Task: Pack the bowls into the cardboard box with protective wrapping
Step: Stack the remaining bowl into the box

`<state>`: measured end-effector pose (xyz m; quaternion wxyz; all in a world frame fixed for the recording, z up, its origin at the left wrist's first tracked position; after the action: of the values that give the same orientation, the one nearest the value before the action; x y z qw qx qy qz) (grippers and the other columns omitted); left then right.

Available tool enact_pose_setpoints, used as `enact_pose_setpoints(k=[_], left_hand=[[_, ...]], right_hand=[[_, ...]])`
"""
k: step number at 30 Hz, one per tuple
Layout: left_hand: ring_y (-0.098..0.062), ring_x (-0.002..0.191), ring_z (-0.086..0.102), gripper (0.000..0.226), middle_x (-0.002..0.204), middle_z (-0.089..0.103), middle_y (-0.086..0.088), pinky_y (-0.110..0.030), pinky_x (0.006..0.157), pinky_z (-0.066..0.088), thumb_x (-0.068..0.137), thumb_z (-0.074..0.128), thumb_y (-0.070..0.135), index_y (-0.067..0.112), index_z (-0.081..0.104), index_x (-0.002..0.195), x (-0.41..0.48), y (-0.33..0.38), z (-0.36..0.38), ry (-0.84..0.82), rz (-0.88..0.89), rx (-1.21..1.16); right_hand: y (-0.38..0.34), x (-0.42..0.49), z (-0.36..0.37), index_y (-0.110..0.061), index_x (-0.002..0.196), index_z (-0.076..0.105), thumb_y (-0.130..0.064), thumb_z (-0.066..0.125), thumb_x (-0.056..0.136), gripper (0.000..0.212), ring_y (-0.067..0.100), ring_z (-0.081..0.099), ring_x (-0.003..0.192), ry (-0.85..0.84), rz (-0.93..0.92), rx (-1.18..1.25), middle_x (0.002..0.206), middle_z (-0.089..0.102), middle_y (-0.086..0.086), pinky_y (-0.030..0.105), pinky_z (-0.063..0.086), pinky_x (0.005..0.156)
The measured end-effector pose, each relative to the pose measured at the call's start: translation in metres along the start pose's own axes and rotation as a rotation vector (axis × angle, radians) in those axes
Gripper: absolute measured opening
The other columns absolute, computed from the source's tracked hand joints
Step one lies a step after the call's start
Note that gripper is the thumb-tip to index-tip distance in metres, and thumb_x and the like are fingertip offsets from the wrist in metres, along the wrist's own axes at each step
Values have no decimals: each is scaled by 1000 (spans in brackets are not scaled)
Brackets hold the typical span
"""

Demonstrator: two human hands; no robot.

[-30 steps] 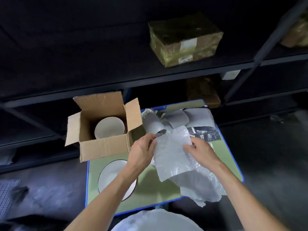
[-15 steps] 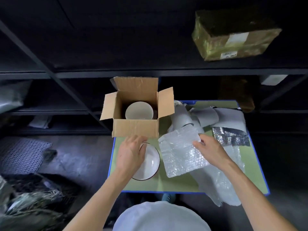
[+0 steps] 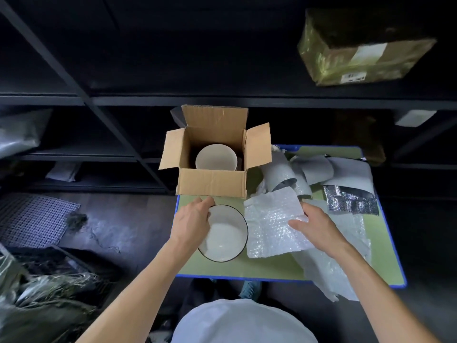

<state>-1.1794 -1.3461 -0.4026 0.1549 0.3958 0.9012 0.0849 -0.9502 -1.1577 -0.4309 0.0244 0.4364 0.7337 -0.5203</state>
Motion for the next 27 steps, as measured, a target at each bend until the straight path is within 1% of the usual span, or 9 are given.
enact_pose_setpoints(k=[6,9,14,17,19,20,22,24,27], left_hand=[[-30,65,48,25,76,66,-4,-38,59,47,89,50,4,19,57,108,-11,11,-21,32,34,-55],[-27,69,55,21,78,69,0,-39,64,51,91,52,8,21,56,106,-21,25,-38,77,64,-130],[-15,74,62,17,85,66,14,-30,63,46,91,57,18,33,56,99,-24,61,-57,55,80,-313],[-11,81,63,16,88,62,21,-27,63,47,92,56,23,37,55,99,-17,81,-47,-28,54,-417],[-11,83,63,17,91,61,21,-27,65,47,93,57,23,38,55,101,-14,93,-38,-61,50,-459],[-11,83,64,17,92,61,21,-29,67,48,93,57,24,38,56,103,-14,99,-35,-69,51,-475],[-13,83,64,22,94,62,19,-32,73,49,93,56,22,36,57,110,-14,109,-29,-74,64,-501],[-15,83,64,27,98,64,15,-32,74,49,93,55,19,33,58,116,-15,117,-24,-85,79,-513],[-14,82,64,32,95,63,16,-28,70,48,93,53,17,33,59,120,-16,125,-18,-127,78,-524]], right_hand=[[10,-9,-6,-34,107,64,-16,62,95,21,4,67,95,32,23,66,104,71,-13,23,51,76],[18,-11,-9,-28,107,65,-18,61,95,17,6,65,100,45,34,63,105,71,-12,27,51,82],[26,-18,-12,-25,98,67,-13,58,93,15,10,69,88,63,47,109,93,73,-8,27,52,73],[25,-23,-7,-19,95,69,-17,60,92,10,17,63,77,34,24,184,84,70,11,32,48,69],[19,-28,-6,-17,98,70,-23,63,85,16,26,62,78,9,-10,242,92,68,22,39,50,74],[15,-30,-6,-18,100,71,-27,64,80,23,29,65,83,-3,-26,275,96,70,19,42,53,77],[12,-36,-8,-25,100,74,-34,65,70,33,21,68,83,-7,-30,346,93,75,6,32,52,67],[14,-39,-9,-31,98,75,-26,64,65,36,14,67,78,-4,-16,447,90,76,-1,25,47,60],[21,-42,-6,-25,102,77,-5,60,76,37,19,73,93,-47,26,683,104,76,6,26,56,65]])
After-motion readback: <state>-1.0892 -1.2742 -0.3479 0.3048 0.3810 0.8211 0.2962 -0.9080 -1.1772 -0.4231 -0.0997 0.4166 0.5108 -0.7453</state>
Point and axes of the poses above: each hand's wrist, its own x-axis towards the middle knuckle, its own z-axis out of the palm, y = z × x, the point moved 10 cm from there along x, towards the middle knuckle
